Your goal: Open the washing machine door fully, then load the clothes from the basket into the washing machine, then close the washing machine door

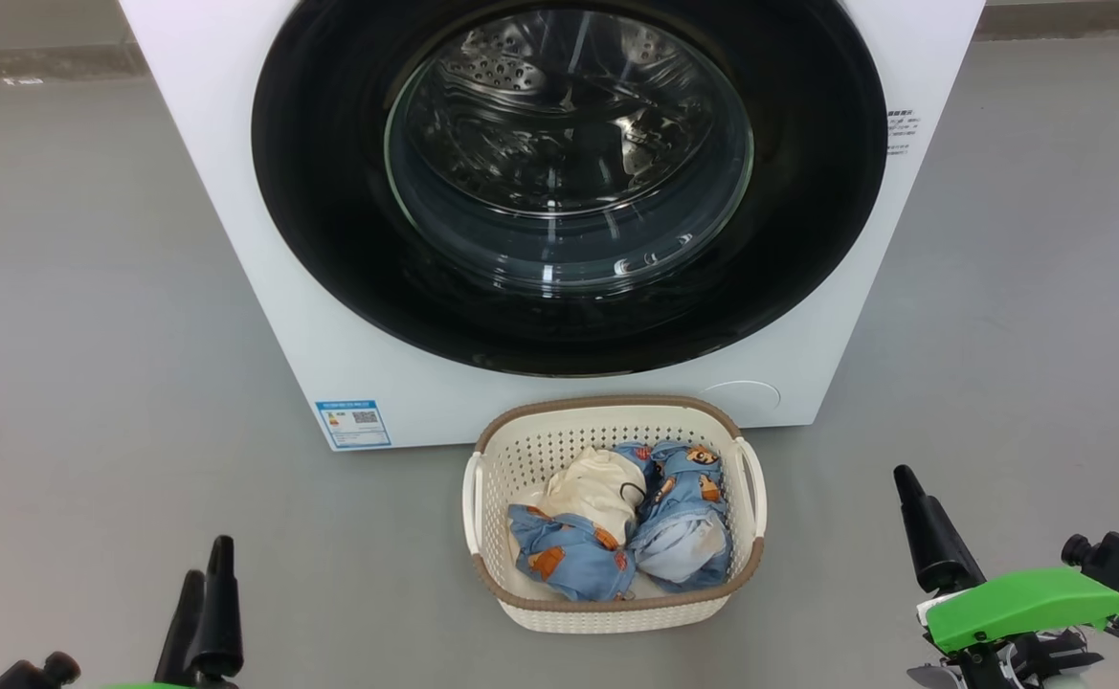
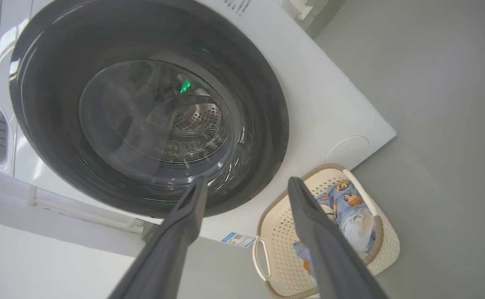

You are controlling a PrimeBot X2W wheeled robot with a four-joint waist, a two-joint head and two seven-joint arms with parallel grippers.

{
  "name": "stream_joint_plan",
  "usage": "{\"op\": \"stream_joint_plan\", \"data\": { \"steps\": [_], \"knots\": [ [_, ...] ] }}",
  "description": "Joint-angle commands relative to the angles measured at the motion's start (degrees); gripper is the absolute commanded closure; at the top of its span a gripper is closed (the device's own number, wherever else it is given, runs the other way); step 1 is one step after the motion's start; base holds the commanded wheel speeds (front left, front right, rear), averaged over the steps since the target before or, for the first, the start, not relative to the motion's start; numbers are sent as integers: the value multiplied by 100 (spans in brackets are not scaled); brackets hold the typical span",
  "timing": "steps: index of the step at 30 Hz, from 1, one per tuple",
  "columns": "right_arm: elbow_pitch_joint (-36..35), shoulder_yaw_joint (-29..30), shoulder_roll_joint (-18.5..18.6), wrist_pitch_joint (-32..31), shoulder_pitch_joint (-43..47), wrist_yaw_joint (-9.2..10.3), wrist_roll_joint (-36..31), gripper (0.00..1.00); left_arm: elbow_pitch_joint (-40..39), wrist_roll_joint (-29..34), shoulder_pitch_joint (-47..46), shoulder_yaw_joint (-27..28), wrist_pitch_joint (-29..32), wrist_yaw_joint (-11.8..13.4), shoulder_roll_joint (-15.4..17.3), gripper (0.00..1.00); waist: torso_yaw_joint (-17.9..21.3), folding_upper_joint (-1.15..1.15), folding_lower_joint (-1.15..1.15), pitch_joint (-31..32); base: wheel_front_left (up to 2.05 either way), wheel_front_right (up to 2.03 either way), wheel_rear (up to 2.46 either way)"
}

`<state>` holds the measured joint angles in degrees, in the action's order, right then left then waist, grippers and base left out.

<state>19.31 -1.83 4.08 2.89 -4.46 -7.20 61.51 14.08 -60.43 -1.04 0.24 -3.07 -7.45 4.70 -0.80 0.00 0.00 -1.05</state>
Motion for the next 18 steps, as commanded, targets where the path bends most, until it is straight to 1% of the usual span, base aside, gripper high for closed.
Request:
{"op": "stream_joint_plan", "data": {
  "steps": [1, 10, 18],
  "knots": [
    [-109, -110, 114, 87, -301, -14, -235, 0, -199, 257, -264, 71, -75, -2, 140, 0, -4, 0, 0, -4, 0, 0, 0],
    [-65, -238, 173, 239, -360, -16, -875, 0, -254, 885, -285, 38, -227, -2, 168, 0, -16, 0, 0, -8, 0, 0, 0],
    [-43, -334, 200, 358, -393, -18, -1295, 0, -284, 1320, -294, -8, -345, -2, 216, 0, -23, 0, 0, -1, 0, 0, 0]
  ]
}}
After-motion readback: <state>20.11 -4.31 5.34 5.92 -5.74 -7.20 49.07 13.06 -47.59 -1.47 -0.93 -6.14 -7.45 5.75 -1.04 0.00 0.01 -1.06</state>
